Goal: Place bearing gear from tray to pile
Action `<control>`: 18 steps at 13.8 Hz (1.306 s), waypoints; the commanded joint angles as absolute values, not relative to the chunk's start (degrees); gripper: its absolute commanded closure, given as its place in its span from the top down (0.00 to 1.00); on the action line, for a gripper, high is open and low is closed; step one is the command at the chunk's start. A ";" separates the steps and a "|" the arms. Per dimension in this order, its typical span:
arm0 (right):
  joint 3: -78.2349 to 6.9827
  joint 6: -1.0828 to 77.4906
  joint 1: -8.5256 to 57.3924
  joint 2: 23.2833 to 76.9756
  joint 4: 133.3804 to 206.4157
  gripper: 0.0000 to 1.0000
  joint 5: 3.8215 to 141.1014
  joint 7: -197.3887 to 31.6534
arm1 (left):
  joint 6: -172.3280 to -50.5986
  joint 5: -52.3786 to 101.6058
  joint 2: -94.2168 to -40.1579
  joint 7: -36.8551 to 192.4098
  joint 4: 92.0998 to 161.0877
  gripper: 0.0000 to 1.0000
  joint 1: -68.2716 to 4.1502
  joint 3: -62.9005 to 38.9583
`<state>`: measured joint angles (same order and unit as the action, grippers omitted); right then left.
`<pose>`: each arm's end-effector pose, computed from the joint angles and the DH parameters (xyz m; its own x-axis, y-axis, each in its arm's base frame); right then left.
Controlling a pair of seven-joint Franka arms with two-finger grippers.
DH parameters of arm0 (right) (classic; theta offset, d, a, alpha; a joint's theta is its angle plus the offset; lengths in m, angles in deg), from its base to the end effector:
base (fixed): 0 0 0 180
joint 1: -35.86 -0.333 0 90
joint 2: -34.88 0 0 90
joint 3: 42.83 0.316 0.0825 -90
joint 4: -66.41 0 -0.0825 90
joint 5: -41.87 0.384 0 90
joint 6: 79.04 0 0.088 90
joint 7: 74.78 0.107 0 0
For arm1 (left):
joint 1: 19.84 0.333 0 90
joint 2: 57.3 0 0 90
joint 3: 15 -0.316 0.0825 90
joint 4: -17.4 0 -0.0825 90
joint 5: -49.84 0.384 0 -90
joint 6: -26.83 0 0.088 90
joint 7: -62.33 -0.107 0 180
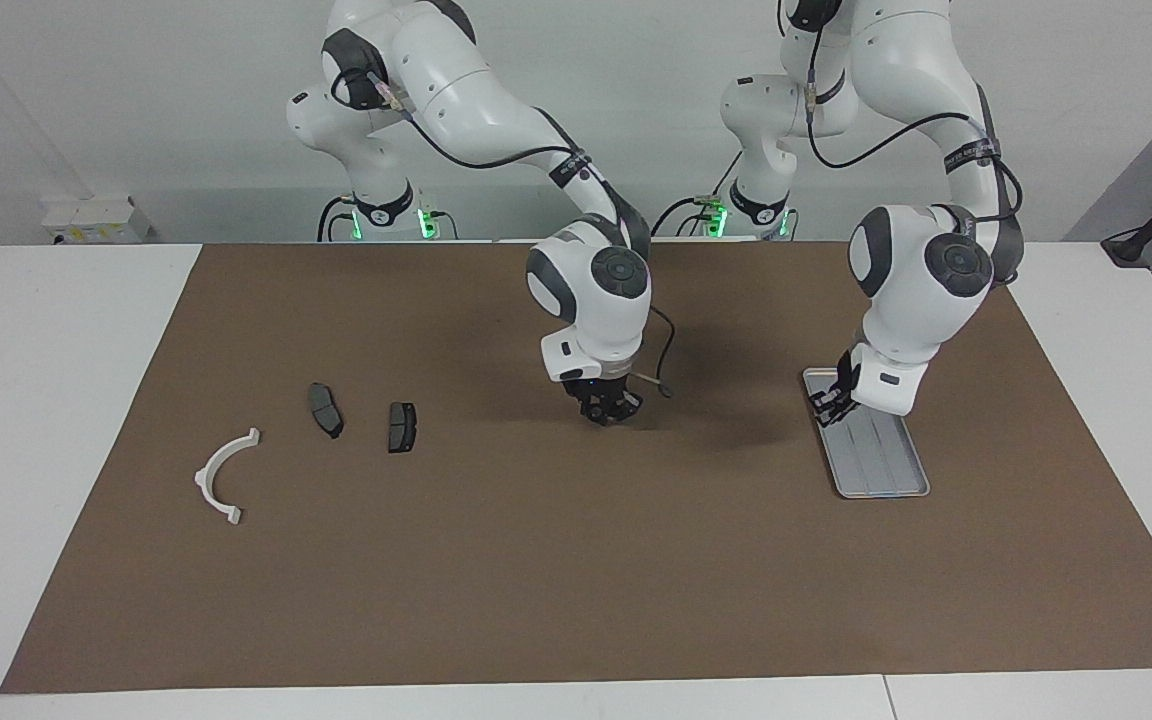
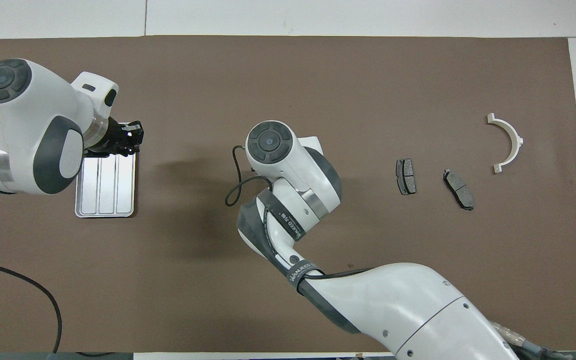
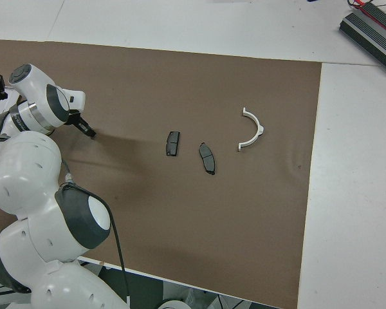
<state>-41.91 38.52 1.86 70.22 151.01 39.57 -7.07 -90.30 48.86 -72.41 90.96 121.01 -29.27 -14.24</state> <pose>0.5825 0.4017 0.3124 0.8496 -0.5274 0.0078 -0.5271 -0.8484 0.0482 0.6135 -0.1107 0.3950 0.9455 0.3241 -0.0333 0.3243 -0.9459 0.0029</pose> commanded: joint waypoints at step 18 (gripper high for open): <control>-41.60 49.34 30.66 70.65 153.75 0.00 37.30 -65.01 | -102.80 49.22 -80.59 123.59 122.42 0.00 -55.43 -14.91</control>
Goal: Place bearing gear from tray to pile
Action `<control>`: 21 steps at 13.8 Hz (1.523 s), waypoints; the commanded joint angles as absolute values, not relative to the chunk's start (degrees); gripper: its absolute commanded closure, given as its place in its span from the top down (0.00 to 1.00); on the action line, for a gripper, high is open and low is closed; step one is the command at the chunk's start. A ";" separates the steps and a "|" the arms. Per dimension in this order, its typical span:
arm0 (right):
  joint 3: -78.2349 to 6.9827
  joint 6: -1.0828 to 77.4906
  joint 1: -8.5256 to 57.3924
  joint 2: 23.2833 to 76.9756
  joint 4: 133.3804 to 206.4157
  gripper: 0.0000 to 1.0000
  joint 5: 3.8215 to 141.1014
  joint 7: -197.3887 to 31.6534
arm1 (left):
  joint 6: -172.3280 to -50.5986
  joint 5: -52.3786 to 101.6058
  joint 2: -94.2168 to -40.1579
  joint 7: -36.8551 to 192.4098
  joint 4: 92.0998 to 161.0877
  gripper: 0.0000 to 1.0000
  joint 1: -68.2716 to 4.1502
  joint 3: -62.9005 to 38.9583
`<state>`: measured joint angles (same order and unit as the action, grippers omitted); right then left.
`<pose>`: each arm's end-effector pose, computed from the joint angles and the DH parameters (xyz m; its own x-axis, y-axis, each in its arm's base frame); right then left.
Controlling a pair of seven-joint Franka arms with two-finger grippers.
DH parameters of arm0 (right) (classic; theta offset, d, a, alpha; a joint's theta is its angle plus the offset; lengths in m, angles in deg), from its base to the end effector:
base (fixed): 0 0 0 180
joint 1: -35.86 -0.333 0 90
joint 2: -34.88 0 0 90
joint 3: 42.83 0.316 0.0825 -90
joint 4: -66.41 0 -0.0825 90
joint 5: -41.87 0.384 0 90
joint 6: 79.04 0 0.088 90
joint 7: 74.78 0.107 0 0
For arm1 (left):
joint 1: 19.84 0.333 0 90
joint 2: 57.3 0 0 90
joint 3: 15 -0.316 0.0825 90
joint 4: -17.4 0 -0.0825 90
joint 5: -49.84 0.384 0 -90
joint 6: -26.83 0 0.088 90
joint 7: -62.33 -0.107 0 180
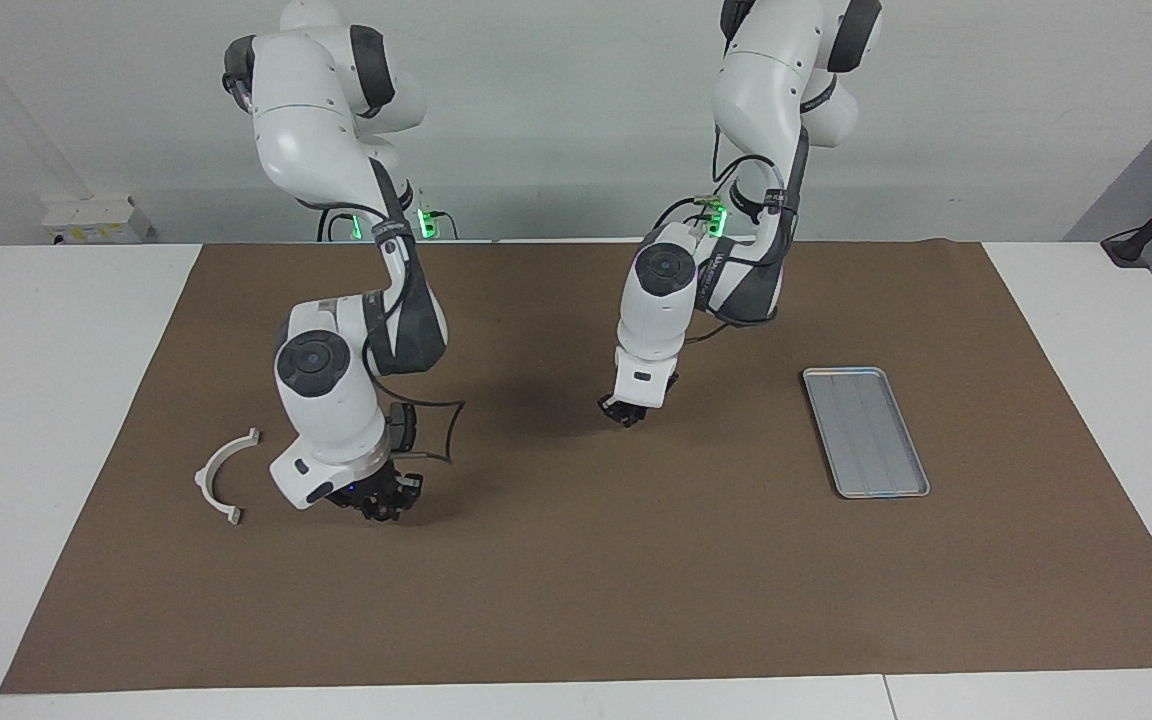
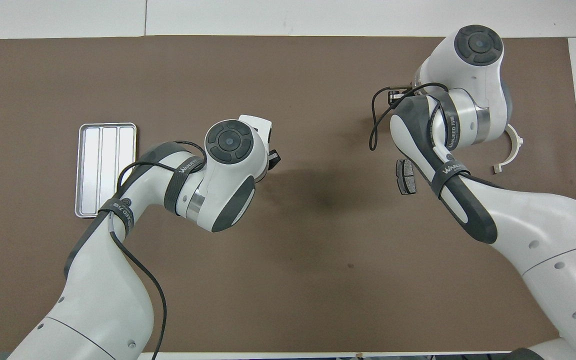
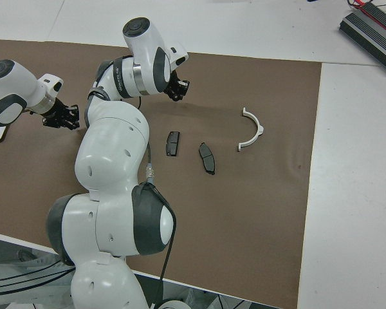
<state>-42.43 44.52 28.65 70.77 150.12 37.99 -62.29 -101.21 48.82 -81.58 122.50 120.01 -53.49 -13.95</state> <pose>0.7161 0.0920 0.3221 0.9957 -0.0494 0.0784 -0.0526 -0.9979 0.0387 0.5362 -0.3708 0.3174 0.8974 0.4412 -0.0090 0.4413 -0.8969 0.0282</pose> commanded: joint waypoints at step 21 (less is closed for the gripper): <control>-41.33 39.19 19.63 64.07 155.35 1.00 38.09 -40.21 | -75.31 51.51 -57.15 88.84 121.46 1.00 -28.32 -17.55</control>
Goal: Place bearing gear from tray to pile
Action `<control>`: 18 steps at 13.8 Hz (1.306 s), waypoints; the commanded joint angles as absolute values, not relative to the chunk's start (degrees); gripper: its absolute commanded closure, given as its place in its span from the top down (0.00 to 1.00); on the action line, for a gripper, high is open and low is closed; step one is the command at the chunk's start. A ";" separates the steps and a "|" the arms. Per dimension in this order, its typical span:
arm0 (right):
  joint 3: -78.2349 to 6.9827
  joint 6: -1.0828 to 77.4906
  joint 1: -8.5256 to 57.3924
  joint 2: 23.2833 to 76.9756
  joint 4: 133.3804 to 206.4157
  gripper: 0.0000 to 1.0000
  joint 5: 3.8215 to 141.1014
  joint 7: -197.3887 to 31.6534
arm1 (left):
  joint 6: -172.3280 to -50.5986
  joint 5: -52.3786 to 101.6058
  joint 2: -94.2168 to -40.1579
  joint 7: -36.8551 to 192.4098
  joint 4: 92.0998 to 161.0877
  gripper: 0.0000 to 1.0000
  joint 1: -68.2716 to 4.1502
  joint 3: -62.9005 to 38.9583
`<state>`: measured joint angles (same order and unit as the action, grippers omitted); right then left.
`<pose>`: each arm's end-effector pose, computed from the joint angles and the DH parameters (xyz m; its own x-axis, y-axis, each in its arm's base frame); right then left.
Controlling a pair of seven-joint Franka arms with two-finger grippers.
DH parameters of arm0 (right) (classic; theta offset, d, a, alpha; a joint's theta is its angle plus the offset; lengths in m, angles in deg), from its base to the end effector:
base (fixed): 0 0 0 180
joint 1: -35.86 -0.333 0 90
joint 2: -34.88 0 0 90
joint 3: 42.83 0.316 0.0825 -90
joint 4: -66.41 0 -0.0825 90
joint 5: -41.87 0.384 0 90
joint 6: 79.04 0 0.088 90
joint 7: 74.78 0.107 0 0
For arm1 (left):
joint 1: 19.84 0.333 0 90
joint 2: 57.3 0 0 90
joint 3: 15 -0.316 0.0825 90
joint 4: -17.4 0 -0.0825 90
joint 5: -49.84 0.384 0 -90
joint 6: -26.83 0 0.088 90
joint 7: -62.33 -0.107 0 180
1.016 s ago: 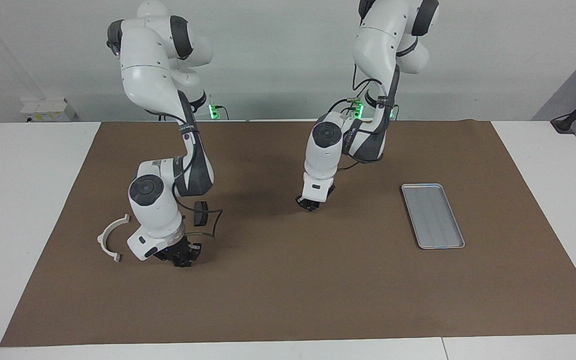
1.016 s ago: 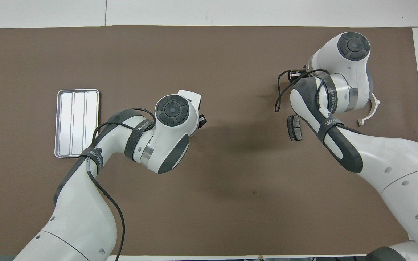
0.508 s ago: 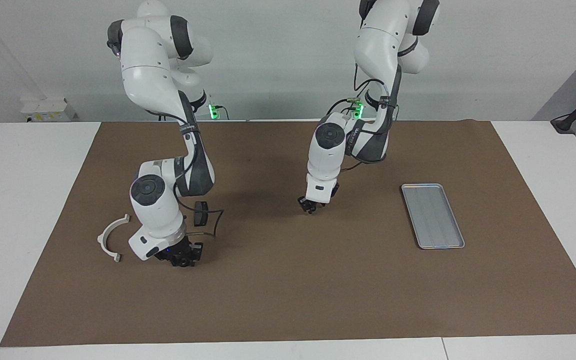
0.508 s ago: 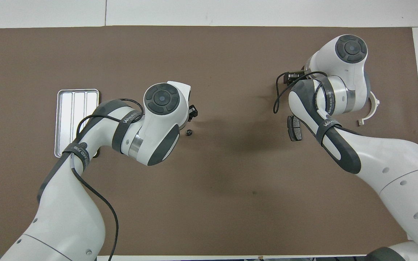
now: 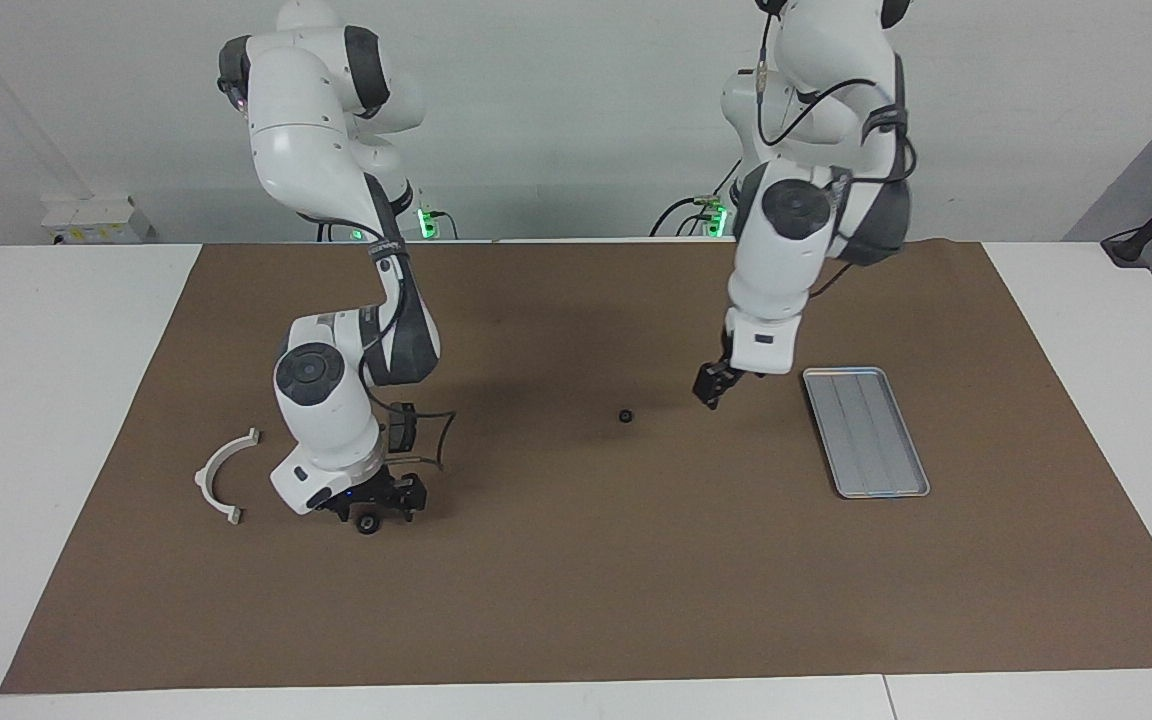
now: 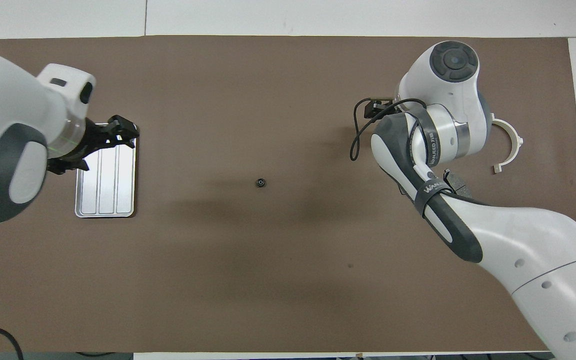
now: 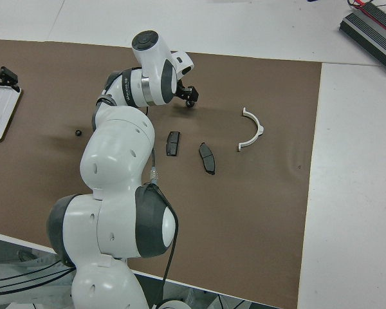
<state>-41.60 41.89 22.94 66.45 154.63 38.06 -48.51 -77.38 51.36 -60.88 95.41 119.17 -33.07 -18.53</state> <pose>0.6802 0.1660 0.3348 0.9830 -0.1795 0.0380 -0.1807 -0.9830 0.0331 0.5720 -0.0963 0.5125 0.9206 0.3905 -0.0006 0.3903 -0.9200 -0.0355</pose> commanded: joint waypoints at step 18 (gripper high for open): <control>-41.33 49.54 -3.08 65.10 160.98 1.00 41.34 2.83 | -72.04 49.93 -53.26 77.63 121.55 1.00 -19.76 -15.26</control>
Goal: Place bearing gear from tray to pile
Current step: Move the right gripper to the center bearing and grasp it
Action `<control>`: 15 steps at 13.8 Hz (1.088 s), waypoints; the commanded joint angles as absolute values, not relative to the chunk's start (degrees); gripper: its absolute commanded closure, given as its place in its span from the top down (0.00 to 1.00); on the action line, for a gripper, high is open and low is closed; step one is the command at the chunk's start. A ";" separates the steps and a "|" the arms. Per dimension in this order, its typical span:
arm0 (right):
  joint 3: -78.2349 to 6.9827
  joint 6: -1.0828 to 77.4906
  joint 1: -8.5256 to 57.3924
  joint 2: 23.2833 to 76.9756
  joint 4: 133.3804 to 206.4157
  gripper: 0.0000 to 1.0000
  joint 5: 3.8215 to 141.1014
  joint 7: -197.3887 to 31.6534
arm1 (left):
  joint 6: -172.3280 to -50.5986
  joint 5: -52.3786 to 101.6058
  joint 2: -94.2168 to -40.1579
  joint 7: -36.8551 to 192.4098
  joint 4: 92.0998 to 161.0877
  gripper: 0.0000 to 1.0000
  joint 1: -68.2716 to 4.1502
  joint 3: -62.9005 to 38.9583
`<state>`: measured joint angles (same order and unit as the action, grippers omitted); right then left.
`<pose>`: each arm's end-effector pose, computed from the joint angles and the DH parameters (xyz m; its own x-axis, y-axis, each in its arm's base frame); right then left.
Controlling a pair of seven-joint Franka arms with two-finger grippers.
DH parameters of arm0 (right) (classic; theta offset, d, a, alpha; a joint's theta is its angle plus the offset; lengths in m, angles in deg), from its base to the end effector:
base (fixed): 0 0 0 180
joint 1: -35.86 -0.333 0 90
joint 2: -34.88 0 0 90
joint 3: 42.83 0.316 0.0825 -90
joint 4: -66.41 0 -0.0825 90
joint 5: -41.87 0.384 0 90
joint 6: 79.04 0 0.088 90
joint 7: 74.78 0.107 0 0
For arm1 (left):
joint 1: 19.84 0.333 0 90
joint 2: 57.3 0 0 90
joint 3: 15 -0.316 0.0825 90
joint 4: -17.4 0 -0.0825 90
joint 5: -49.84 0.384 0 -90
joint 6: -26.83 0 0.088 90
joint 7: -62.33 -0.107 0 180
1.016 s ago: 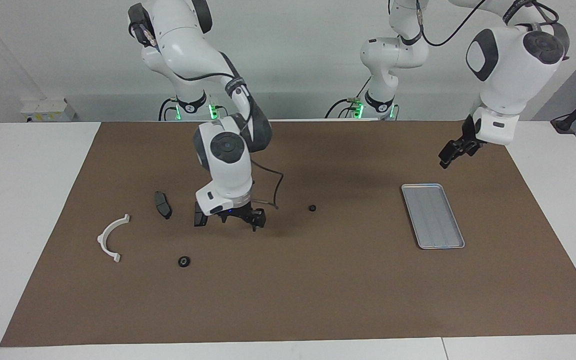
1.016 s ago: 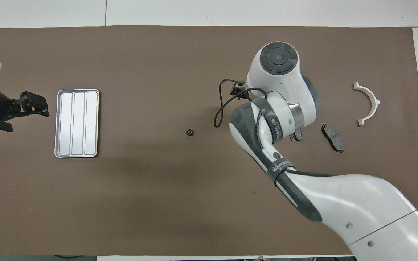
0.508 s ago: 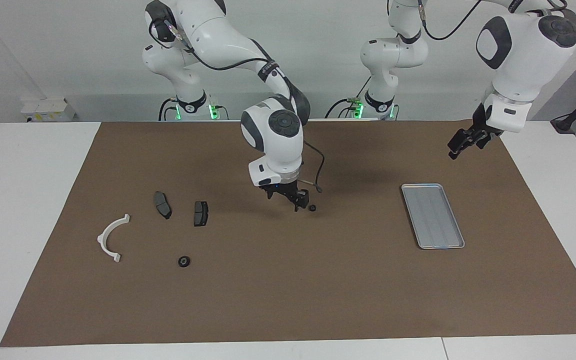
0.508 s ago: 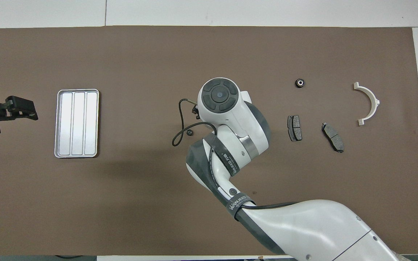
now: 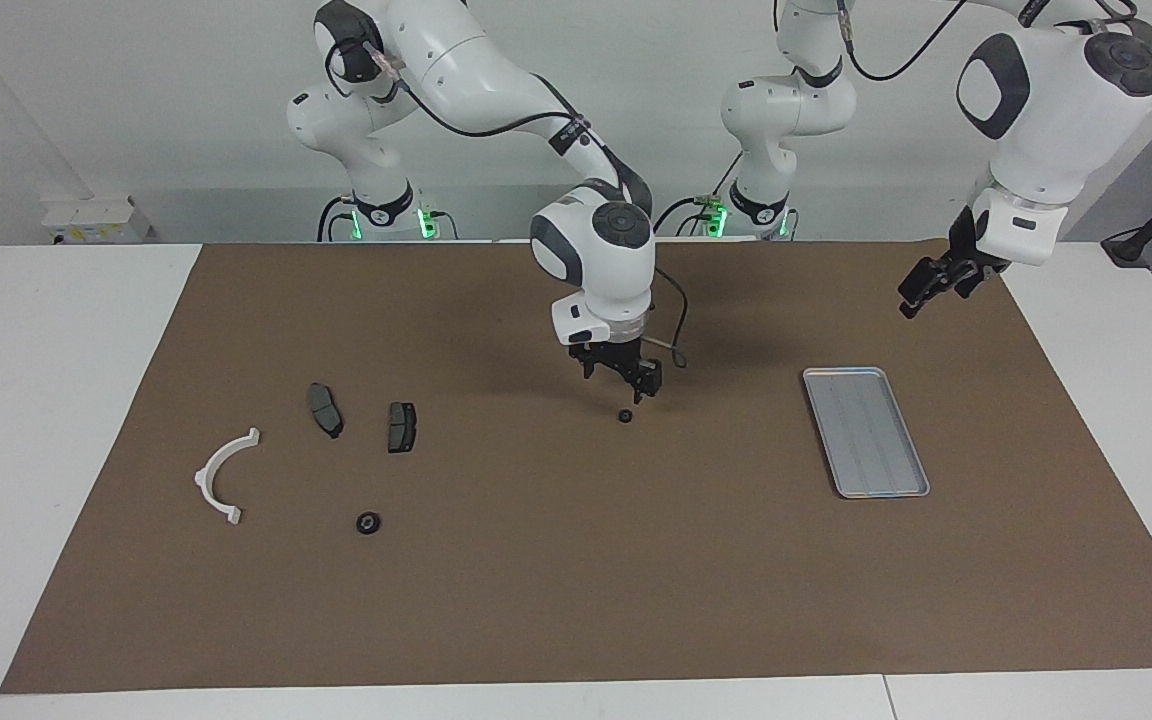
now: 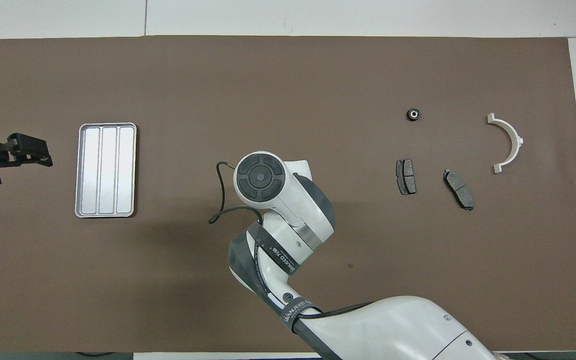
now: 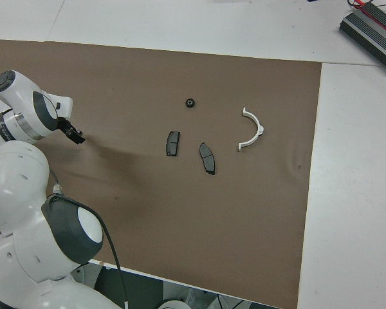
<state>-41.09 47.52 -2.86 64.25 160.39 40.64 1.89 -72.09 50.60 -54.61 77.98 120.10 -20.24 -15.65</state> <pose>0.5247 0.4432 0.3240 0.8112 -0.5846 0.0159 -0.5831 -0.8106 -0.0540 0.5460 0.0037 0.5584 0.9622 0.2719 -0.0150 0.2717 -0.9622 -0.0172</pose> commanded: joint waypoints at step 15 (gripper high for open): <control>-41.33 52.27 -3.17 69.42 159.49 0.96 40.29 3.18 | -72.22 50.01 -53.26 77.72 121.28 1.00 -19.93 -15.44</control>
<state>-41.55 51.27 -3.40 68.16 160.54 40.64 2.12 -72.14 50.60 -54.60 77.99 120.10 -20.16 -15.68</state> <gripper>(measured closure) 0.000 0.000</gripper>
